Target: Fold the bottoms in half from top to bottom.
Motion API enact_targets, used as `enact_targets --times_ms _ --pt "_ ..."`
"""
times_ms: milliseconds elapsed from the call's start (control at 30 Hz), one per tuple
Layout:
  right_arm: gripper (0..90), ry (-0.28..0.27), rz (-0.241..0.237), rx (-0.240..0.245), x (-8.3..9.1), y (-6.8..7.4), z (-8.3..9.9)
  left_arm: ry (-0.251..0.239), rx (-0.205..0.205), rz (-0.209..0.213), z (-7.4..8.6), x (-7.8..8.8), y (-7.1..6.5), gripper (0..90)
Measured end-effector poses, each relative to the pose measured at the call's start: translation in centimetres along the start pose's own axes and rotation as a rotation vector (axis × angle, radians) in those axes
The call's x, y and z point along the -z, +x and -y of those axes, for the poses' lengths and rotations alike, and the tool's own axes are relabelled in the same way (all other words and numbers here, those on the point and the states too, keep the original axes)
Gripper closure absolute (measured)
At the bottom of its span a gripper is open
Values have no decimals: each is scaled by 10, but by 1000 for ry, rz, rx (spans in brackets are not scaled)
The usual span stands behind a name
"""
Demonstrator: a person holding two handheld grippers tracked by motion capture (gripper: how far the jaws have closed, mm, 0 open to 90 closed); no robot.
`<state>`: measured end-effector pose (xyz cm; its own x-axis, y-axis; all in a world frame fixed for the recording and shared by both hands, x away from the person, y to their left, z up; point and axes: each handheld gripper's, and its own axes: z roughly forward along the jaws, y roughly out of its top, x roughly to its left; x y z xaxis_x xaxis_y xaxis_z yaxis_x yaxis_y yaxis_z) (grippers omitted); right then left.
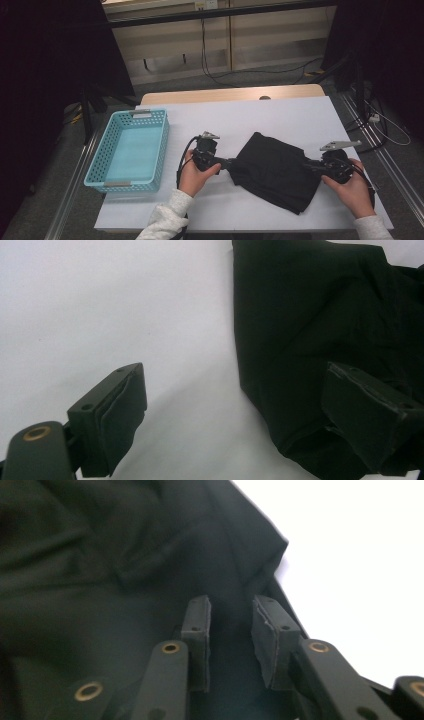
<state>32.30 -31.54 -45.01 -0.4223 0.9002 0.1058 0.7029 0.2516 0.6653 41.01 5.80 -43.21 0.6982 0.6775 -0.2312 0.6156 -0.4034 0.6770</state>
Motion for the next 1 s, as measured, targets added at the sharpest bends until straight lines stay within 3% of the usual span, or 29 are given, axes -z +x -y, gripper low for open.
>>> enact_targets --times_ms 33,100,233,400,500,567,733,867,1000 --pt "818 -6 -12 4 -1 1 0 5 -7 1 0 -1 -1 114" --pt "855 -5 -11 14 3 2 -2 4 -9 3 0 -1 -1 114" --pt "863 -16 -2 43 6 6 -6 -1 -10 1 -1 1 -1 114" --pt "890 -80 -15 116 11 14 -22 -5 -13 1 -2 4 -1 114" --pt "894 -88 -12 158 10 19 -31 -5 -6 -8 -1 5 0 114" --pt "897 -99 6 162 7 20 -34 -6 -5 -4 0 5 1 114" --pt "897 -106 -29 176 -6 18 -42 -8 4 -12 2 8 4 114" --pt "897 -137 -28 189 -14 11 -55 -16 5 -19 1 10 5 114" --pt "897 -72 -5 177 -31 -1 -60 -12 4 -19 1 10 6 114"
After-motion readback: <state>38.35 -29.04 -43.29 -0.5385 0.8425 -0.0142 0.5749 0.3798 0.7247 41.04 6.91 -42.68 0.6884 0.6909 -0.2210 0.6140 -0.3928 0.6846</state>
